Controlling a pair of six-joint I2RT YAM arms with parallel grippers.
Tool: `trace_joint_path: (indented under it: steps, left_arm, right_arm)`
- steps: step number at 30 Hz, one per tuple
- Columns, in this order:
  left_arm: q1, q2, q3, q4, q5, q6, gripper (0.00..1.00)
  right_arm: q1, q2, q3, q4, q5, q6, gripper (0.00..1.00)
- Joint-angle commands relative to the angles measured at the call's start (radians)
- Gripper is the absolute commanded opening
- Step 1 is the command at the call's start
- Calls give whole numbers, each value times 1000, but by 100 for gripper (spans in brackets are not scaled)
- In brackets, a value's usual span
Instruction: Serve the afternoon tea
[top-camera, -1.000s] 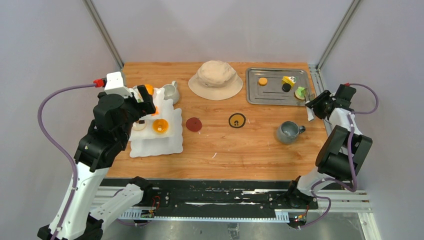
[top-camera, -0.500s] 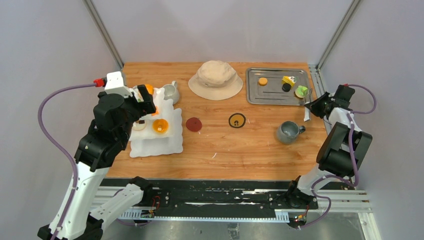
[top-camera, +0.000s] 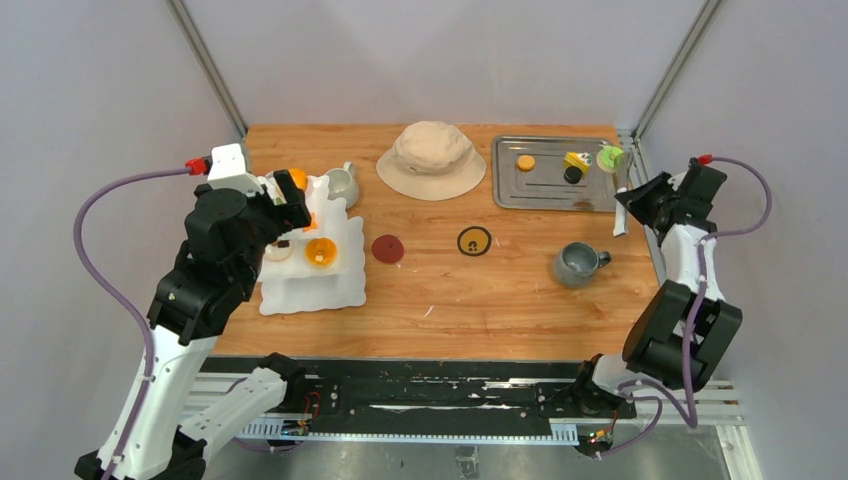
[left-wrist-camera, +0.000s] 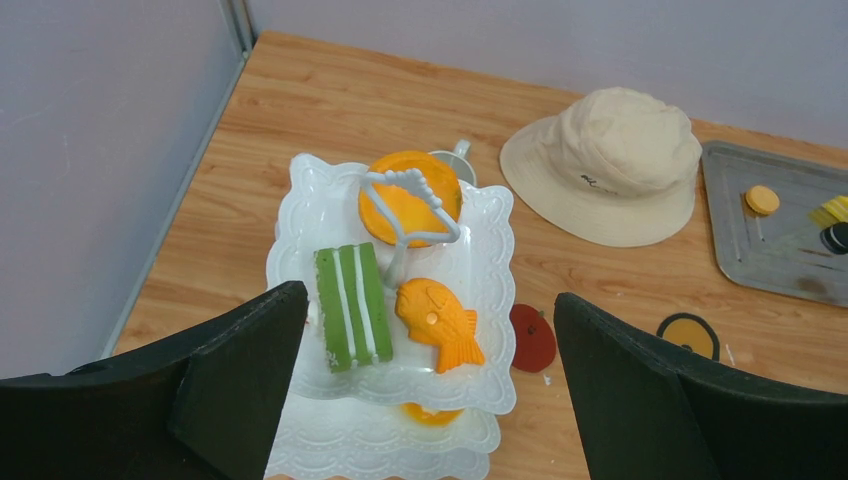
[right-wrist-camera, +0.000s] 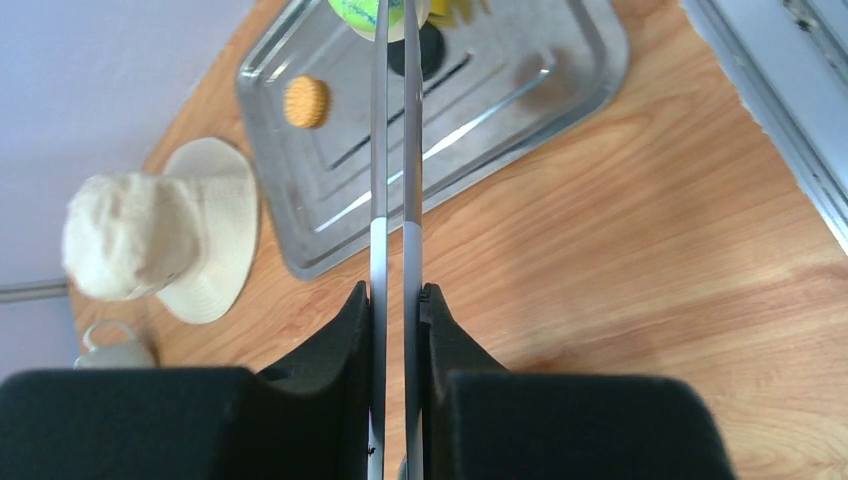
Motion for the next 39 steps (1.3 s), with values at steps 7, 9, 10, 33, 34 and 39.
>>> trace_joint_path:
  steps: [7, 9, 10, 33, 34, 39]
  left_arm:
    - [-7, -13, 8, 23, 10, -18, 98]
    - [-6, -16, 9, 20, 13, -19, 98]
    - [-6, -18, 9, 18, 13, -19, 98]
    - [-7, -50, 28, -32, -22, -19, 98]
    - [-7, -52, 28, -34, -24, -20, 98]
    - [-6, -52, 30, -37, -30, -19, 98]
  right_arm:
    - [306, -219, 26, -101, -194, -88, 1]
    - [441, -215, 49, -155, -175, -134, 1]
    - [503, -213, 49, -167, -168, -146, 1]
    - [1149, 220, 198, 8, -190, -123, 0]
    - [1153, 237, 220, 8, -189, -123, 1]
    - [1165, 326, 288, 39, -206, -99, 1]
